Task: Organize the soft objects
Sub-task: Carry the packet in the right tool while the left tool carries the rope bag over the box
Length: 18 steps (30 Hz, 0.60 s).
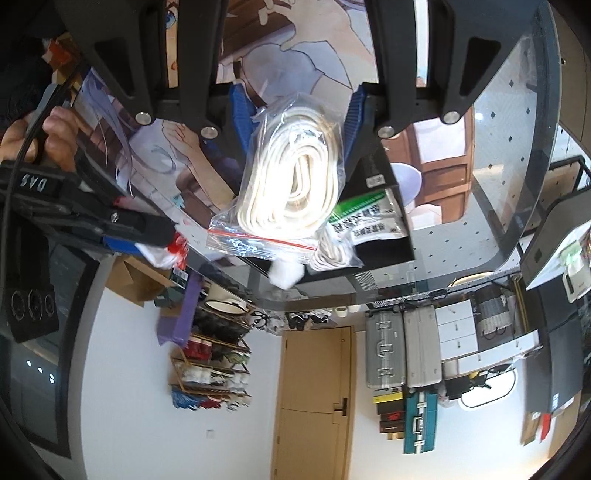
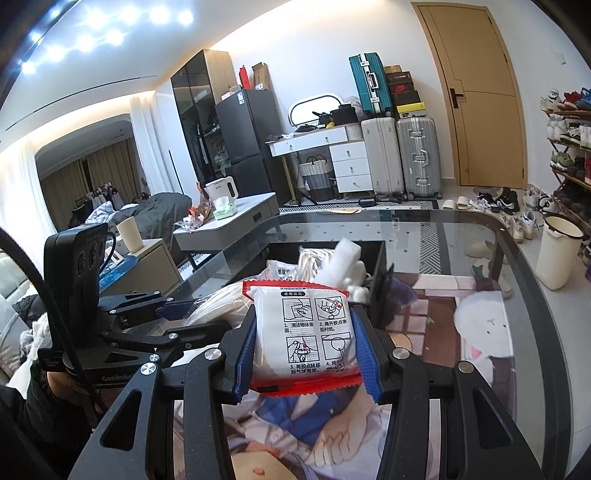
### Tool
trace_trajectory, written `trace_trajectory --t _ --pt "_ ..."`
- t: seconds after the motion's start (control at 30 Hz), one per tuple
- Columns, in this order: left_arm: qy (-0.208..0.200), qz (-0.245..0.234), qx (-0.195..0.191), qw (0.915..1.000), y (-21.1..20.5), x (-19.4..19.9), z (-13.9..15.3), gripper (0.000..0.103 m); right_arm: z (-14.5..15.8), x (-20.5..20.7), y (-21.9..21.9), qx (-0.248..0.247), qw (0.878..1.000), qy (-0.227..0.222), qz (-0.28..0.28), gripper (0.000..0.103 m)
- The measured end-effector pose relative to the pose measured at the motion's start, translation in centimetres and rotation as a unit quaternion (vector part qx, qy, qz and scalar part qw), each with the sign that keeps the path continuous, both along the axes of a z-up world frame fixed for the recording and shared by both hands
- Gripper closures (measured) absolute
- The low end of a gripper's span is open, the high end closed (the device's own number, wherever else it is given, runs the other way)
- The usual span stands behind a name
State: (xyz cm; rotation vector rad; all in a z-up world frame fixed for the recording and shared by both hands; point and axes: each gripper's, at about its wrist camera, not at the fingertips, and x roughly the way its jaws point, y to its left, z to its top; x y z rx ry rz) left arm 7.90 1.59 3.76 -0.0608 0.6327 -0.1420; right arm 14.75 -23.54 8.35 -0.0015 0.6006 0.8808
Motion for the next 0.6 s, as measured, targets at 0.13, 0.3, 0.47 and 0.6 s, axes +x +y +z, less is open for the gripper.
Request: trace_trajectory --t 0.13,0.3,0.47,0.6 --pt "-0.009 0.018 -0.005 0.9998 1.1 0.3 0.4 0.061 0.0 1.1 1.4 -0.007 1.000 0.004 0.007 0.055" --pt "-0.014 0.046 -0.022 0.9986 2.6 0.7 0.7 0.061 0.1 2.2 2.8 -0.012 1.000 0.002 0.013 0.055" --pt "-0.021 0.058 -0.017 0.9979 3.5 1.3 1.6 0.061 -0.3 3.7 4.4 -0.023 1.000 0.002 0.014 0.055" --pt "-0.020 0.064 -0.020 0.9976 3.9 2.0 1.8 0.061 -0.3 4.9 5.6 -0.035 0.999 0.001 0.014 0.055"
